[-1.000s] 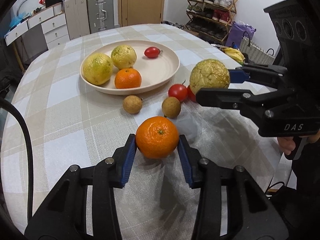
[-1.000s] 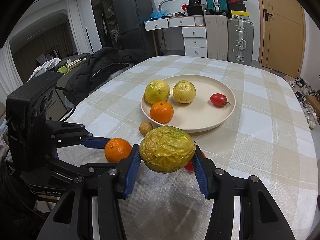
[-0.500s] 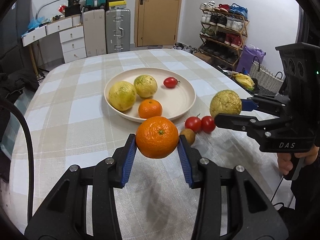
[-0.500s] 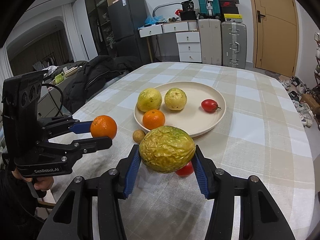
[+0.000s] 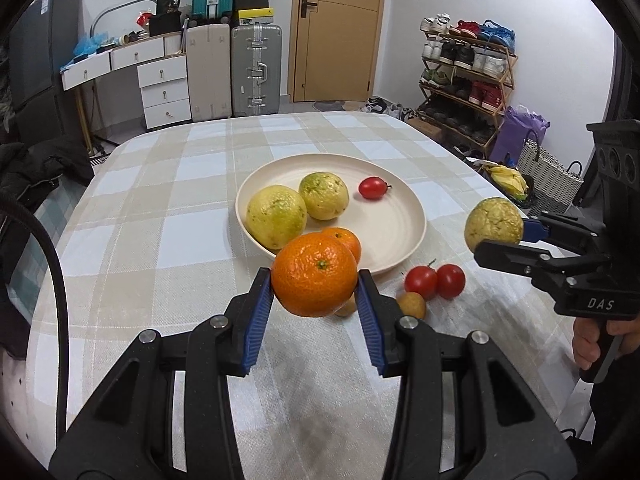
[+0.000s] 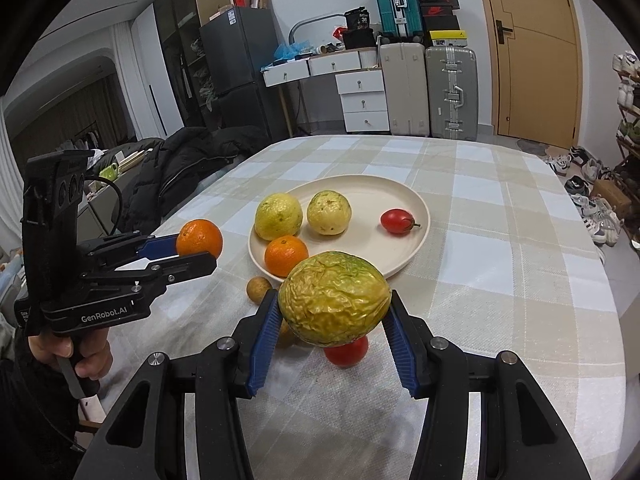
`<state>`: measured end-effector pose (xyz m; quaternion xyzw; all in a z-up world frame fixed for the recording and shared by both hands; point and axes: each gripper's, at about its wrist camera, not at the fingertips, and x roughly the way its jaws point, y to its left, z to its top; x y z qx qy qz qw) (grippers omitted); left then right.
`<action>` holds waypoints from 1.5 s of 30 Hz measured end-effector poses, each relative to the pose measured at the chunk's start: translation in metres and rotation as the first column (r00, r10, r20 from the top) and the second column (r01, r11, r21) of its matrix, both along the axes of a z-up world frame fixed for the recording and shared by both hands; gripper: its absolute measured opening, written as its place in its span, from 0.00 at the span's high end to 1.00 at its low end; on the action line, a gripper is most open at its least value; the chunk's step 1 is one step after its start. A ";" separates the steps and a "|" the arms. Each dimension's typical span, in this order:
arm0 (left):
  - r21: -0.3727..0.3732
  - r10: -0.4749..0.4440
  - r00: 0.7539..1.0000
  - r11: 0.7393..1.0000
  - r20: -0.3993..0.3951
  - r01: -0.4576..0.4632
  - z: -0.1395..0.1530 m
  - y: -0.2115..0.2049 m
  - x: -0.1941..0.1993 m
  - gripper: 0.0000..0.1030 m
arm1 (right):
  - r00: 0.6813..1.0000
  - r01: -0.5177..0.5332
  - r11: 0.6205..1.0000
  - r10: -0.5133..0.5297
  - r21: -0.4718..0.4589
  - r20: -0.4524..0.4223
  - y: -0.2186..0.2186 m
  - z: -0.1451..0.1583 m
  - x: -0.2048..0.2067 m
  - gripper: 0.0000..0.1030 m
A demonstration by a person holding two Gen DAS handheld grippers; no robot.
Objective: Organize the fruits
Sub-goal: 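Carry the wrinkled fruit with the right gripper while the left gripper carries the orange over the plate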
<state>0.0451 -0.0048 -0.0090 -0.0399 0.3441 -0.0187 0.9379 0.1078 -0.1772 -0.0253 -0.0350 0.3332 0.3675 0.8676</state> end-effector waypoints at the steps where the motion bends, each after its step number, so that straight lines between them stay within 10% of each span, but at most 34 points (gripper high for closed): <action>1: -0.001 0.002 1.000 1.000 0.000 -0.002 0.000 0.001 0.002 0.62 | 1.000 0.003 1.000 -0.003 0.006 0.001 0.000 0.001 0.001 0.50; 45: 0.020 0.031 0.998 0.999 -0.048 -0.030 -0.019 0.023 0.078 0.62 | 1.000 0.020 0.999 -0.020 -0.043 -0.021 0.035 0.004 0.057 0.50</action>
